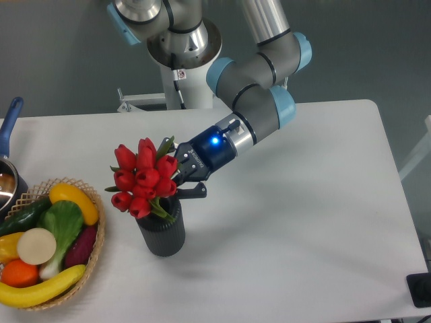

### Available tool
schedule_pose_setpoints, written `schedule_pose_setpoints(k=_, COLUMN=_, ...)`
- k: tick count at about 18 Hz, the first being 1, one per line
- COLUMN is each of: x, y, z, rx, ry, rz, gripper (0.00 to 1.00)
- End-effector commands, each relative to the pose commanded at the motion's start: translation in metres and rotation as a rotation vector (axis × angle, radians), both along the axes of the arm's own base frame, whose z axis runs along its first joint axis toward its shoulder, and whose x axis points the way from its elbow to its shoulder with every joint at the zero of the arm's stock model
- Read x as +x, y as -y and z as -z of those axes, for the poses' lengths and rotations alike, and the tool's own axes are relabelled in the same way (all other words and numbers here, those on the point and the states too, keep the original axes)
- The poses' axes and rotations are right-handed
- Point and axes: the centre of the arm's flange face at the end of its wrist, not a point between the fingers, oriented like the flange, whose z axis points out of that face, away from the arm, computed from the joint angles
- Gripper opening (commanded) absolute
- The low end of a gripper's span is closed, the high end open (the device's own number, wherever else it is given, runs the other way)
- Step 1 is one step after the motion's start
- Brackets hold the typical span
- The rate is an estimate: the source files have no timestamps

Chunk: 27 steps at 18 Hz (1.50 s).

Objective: Insert the flowers into the vase
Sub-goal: 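Push the tulips deeper into the vase, then open the gripper to release the tulips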

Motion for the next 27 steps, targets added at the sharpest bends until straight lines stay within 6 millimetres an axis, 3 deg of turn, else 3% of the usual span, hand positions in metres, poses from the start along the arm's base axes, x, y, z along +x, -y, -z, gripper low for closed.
schedule_pose_setpoints(k=7, x=0.006, y=0.003, z=0.034, rx=0.020, ry=-0.039, rz=0.014, gripper=0.23)
schedule_pose_setpoints(k=13, x=0.007, y=0.004, z=0.045, rx=0.026, ry=-0.051, rz=0.019, gripper=0.24)
schedule_pose_setpoints(k=15, x=0.007, y=0.004, z=0.047, rx=0.021, ry=-0.052, rz=0.019, gripper=0.31)
schedule_pose_setpoints(k=17, x=0.004, y=0.004, z=0.045, rx=0.025, ry=-0.060, rz=0.016, gripper=0.61)
schedule_pose_setpoints(k=18, x=0.001, y=0.006, z=0.044, rx=0.027, ry=-0.063, rz=0.012, gripper=0.69)
schedule_pose_setpoints(k=20, x=-0.001, y=0.008, z=0.043, rx=0.028, ry=-0.066, rz=0.006, gripper=0.99)
schedule_pose_setpoints(k=27, x=-0.001, y=0.013, z=0.041, rx=0.013, ry=-0.083, rz=-0.002, gripper=1.00)
